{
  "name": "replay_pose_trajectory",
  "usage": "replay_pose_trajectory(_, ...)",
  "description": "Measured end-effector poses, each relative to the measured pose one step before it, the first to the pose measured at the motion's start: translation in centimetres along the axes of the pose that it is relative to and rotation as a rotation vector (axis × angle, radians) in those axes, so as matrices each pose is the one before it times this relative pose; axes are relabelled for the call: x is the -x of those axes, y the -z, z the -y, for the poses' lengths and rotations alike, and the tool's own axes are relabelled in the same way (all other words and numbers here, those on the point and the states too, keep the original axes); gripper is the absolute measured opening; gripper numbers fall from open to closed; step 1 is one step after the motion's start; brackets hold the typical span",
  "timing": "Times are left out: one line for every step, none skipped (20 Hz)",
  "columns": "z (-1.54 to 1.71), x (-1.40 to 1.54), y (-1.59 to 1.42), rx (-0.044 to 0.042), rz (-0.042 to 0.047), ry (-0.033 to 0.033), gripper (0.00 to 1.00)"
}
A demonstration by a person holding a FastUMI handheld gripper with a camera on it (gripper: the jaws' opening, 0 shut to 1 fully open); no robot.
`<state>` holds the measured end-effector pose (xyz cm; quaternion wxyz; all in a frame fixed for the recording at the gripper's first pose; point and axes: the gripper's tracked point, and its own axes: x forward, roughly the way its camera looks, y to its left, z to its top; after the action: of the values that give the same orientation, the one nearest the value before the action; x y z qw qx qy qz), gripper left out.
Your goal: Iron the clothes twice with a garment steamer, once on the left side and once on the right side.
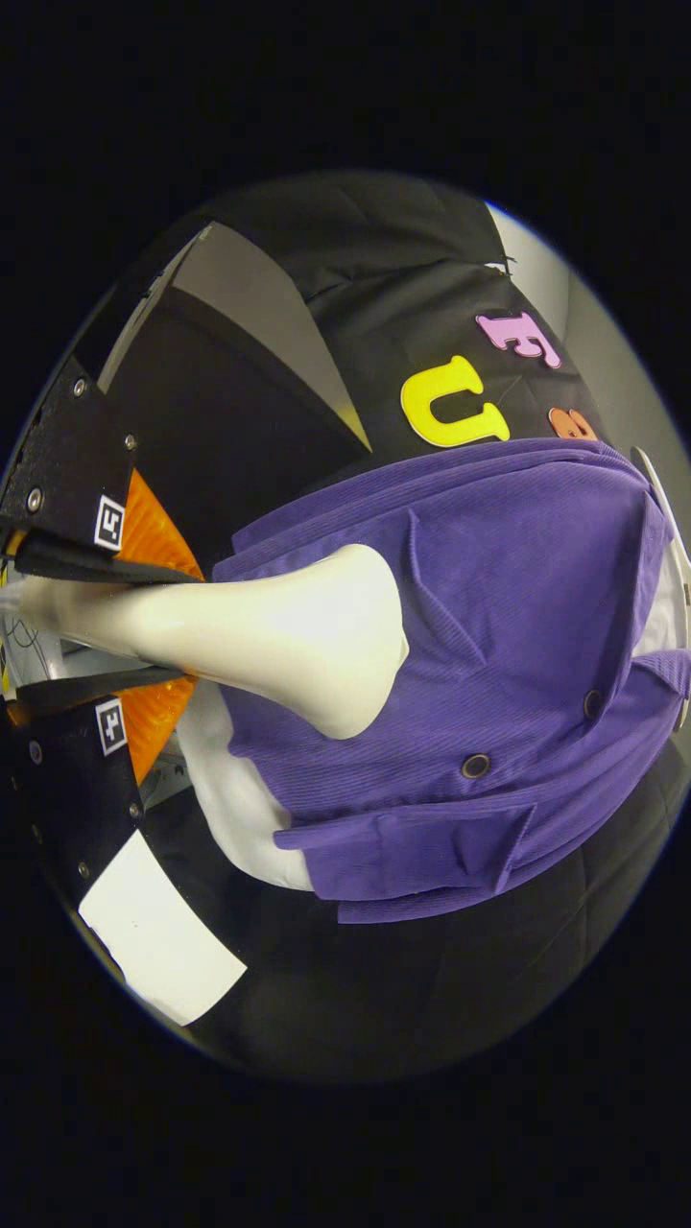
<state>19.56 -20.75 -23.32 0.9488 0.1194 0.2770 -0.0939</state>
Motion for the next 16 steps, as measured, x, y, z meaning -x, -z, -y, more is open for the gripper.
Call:
replay_pose_trajectory(0.281, -0.202, 1.134, -0.00391, -0.01998, 0.00235, 0.42)
replay_pose_trajectory(0.466, -0.234, 1.318, -0.00203, -0.02617, 0.00547, 0.42)
replay_pose_trajectory(0.445, -0.266, 1.238, -0.00452, -0.02481, 0.01009, 0.42)
replay_pose_trajectory(0.322, -0.095, 1.234, -0.00762, -0.02734, 0.00686, 0.42)
replay_pose_trajectory(0.066, -0.038, 1.022, -0.00485, -0.01772, 0.00034, 0.42)
replay_pose_trajectory(-0.087, 0.185, 0.894, 0.00230, -0.01451, 0.00085, 0.42)
replay_pose_trajectory(-0.005, 0.238, 0.523, 0.00183, -0.00924, 0.00262, 0.42)
replay_pose_trajectory(0.096, 0.596, 0.432, -0.00554, -0.00725, 0.00460, 0.42)
replay_pose_trajectory(0.168, 0.762, 0.226, -0.01245, 0.00216, 0.00235, 0.42)
replay_pose_trajectory(-0.231, 1.026, -0.123, -0.01457, 0.01314, -0.00582, 0.42)
replay_pose_trajectory(-0.392, 1.084, -0.675, -0.00960, 0.02115, -0.01269, 0.42)
replay_pose_trajectory(-0.418, 1.221, -0.890, -0.00211, 0.02628, -0.01446, 0.41)
replay_pose_trajectory(-0.404, 1.123, -1.105, 0.00545, 0.02531, -0.01206, 0.41)
replay_pose_trajectory(-0.379, 1.460, -1.338, 0.00748, 0.03186, -0.01300, 0.41)
replay_pose_trajectory(-0.494, 1.381, -1.639, 0.00366, 0.03198, -0.01215, 0.41)
replay_pose_trajectory(-0.542, 1.441, -1.694, 0.00245, 0.03826, -0.01080, 0.42)
